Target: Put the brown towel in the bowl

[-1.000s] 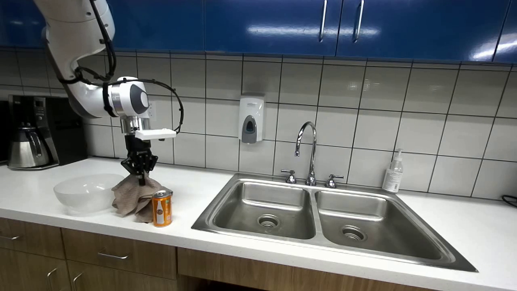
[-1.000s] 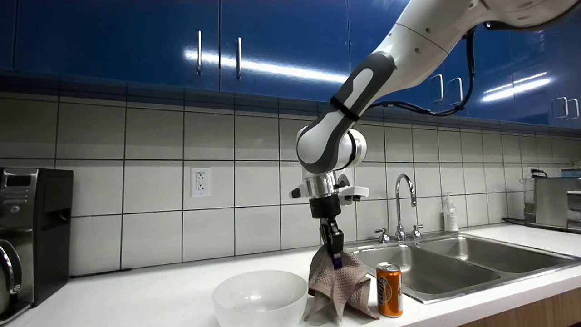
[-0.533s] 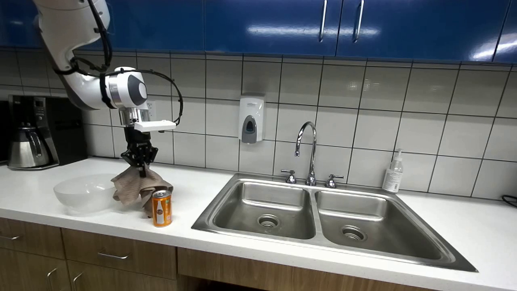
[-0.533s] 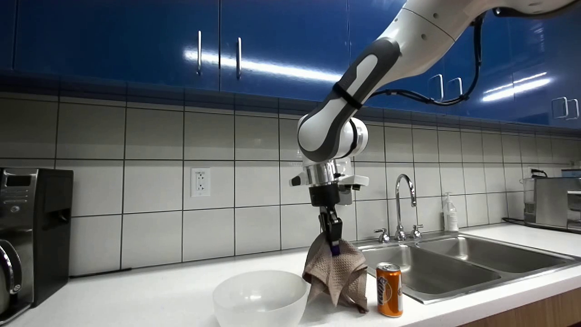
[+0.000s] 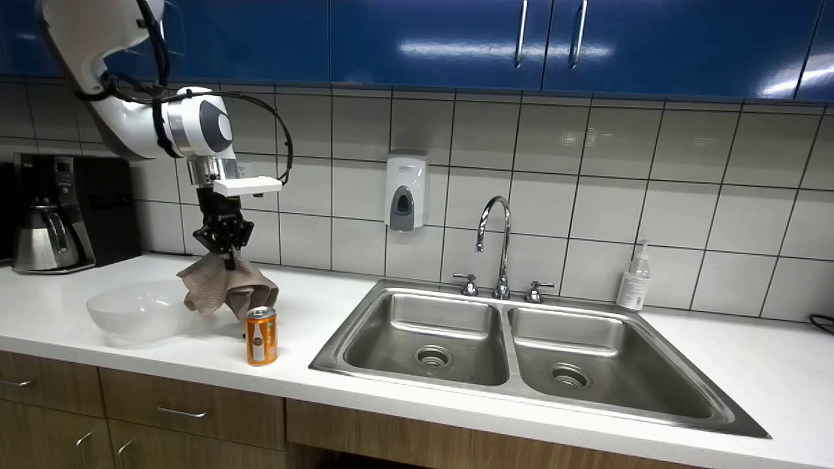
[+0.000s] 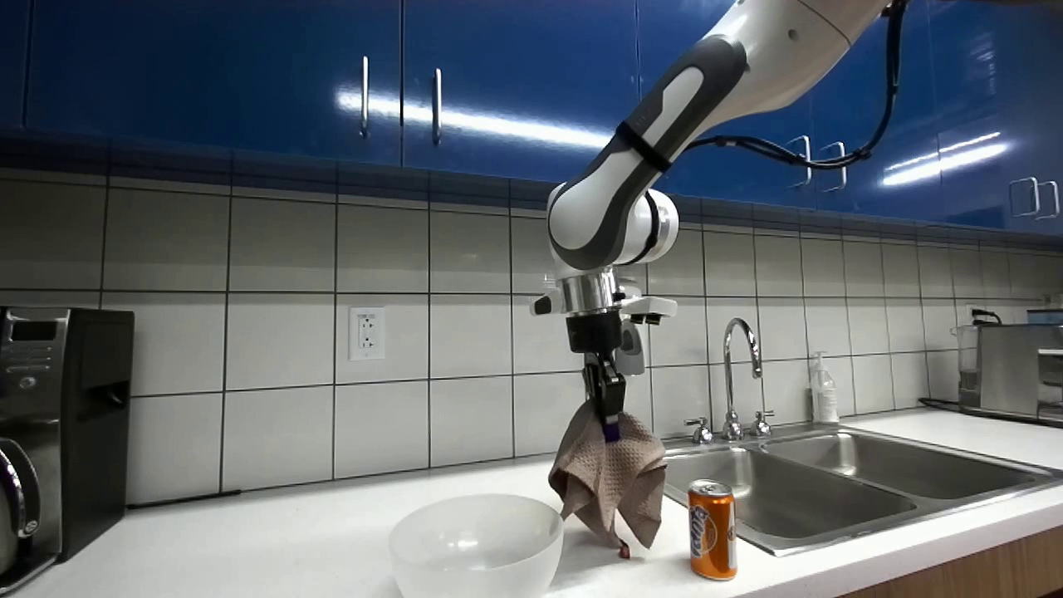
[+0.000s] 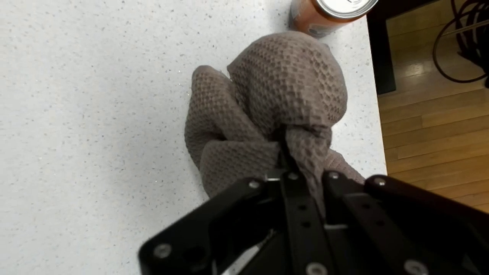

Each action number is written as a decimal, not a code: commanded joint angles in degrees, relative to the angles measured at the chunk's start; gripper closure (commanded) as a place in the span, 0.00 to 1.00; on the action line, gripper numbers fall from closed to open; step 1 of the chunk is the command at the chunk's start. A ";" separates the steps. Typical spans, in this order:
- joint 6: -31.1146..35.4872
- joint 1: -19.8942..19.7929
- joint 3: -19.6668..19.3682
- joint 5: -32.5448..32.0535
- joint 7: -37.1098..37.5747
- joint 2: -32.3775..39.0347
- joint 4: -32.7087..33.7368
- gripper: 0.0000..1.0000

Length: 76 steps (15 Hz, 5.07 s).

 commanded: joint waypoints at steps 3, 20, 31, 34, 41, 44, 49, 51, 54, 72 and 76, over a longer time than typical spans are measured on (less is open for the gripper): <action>0.53 0.22 0.29 -0.54 1.11 -4.61 -3.27 0.98; -0.06 1.75 0.43 -0.71 0.38 -13.34 -5.61 0.98; -1.45 3.19 0.91 -0.22 -0.72 -15.08 -4.39 0.98; -1.13 3.59 1.33 0.62 -1.87 -15.18 -4.75 0.98; -1.27 5.74 3.19 1.20 -3.30 -14.87 -4.67 0.98; -1.88 6.48 3.88 1.32 -3.80 -14.72 -4.11 0.98; -2.63 7.29 4.70 1.11 -4.52 -15.11 -3.44 0.98; -2.62 7.54 4.92 1.28 -5.41 -14.97 -3.37 0.98; -2.49 7.79 5.16 1.80 -6.86 -14.66 -3.49 0.98; -7.38 9.14 7.16 2.83 -9.64 -4.35 5.25 0.98; -8.58 9.50 7.77 2.49 -9.53 -0.52 8.92 0.98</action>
